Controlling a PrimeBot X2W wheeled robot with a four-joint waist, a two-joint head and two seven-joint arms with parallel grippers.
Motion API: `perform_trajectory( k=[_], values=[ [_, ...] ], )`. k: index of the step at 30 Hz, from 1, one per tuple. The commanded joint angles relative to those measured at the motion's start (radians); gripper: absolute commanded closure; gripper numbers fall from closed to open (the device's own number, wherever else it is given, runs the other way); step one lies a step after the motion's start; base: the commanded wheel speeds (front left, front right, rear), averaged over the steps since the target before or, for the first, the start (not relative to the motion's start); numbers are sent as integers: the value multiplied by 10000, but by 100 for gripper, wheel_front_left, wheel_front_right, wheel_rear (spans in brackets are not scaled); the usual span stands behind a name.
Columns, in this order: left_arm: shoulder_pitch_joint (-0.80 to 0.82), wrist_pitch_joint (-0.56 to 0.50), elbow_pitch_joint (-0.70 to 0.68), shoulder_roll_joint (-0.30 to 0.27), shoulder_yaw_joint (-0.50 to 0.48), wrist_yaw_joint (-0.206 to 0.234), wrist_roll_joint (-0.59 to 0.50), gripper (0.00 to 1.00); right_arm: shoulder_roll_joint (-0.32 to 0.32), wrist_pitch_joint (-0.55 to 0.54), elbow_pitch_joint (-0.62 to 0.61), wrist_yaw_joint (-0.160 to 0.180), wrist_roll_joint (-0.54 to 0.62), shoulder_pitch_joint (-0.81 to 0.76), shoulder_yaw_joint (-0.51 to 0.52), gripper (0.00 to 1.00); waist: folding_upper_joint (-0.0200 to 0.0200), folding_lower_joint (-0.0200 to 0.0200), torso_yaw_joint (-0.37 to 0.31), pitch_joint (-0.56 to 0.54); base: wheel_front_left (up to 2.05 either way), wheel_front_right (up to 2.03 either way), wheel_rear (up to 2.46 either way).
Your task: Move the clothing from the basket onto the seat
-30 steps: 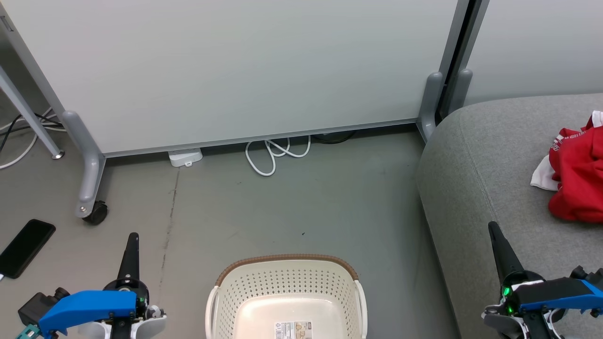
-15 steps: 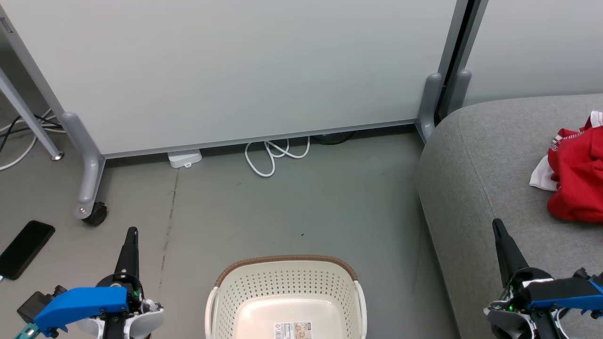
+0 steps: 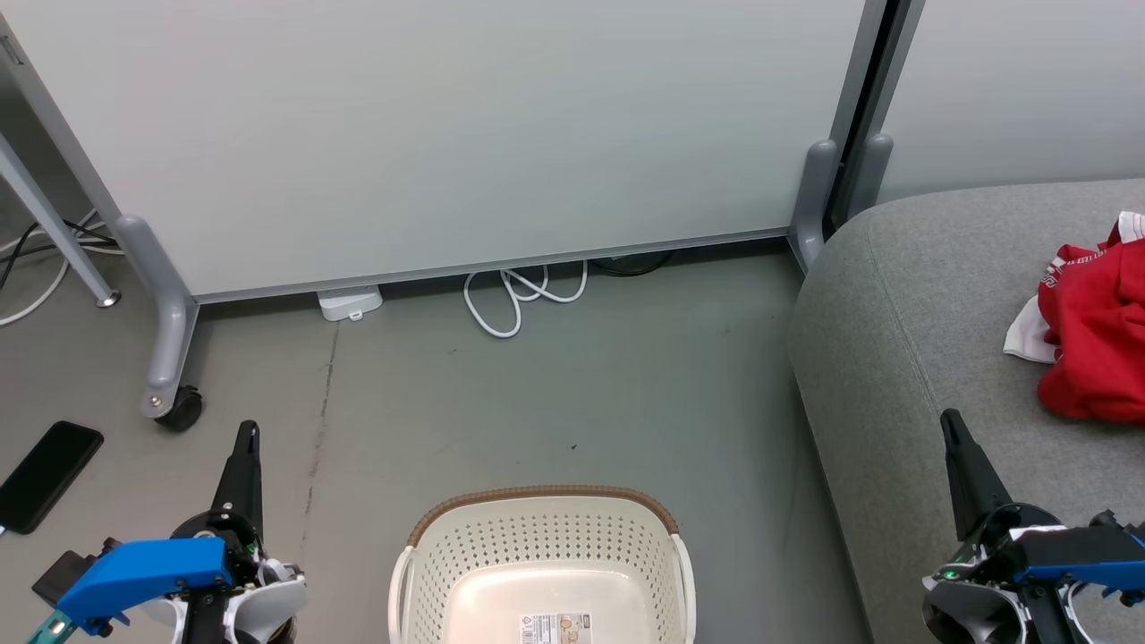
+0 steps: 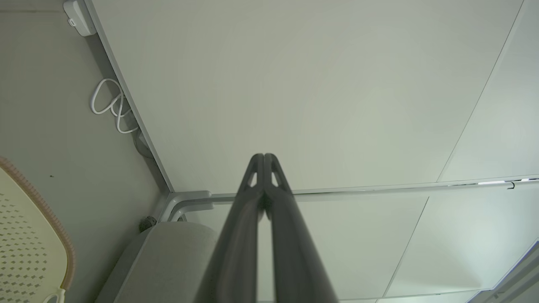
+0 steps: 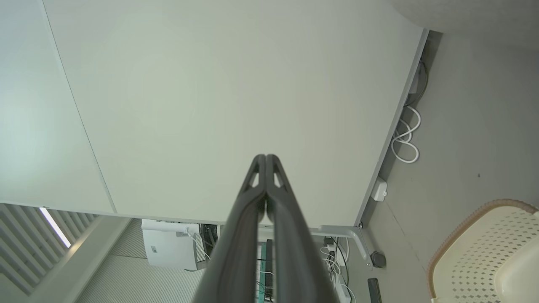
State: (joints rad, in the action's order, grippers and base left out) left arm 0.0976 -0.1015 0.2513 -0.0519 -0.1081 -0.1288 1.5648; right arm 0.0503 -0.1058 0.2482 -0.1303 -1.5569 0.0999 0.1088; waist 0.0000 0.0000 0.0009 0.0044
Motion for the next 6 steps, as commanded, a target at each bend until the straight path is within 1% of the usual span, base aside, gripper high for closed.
perform_trajectory(
  k=[1, 6],
  values=[
    [145, -66, -64, 9, -47, -33, 180, 100, -2, -60, -48, -7, -237, 132, 40, 100, 0, 0, -2, -2, 0, 0, 0],
    [177, -150, -84, 24, -86, -35, 486, 100, -2, -93, -54, -7, -567, 148, 70, 100, 0, 0, -8, -11, 0, 0, 0]
  ],
)
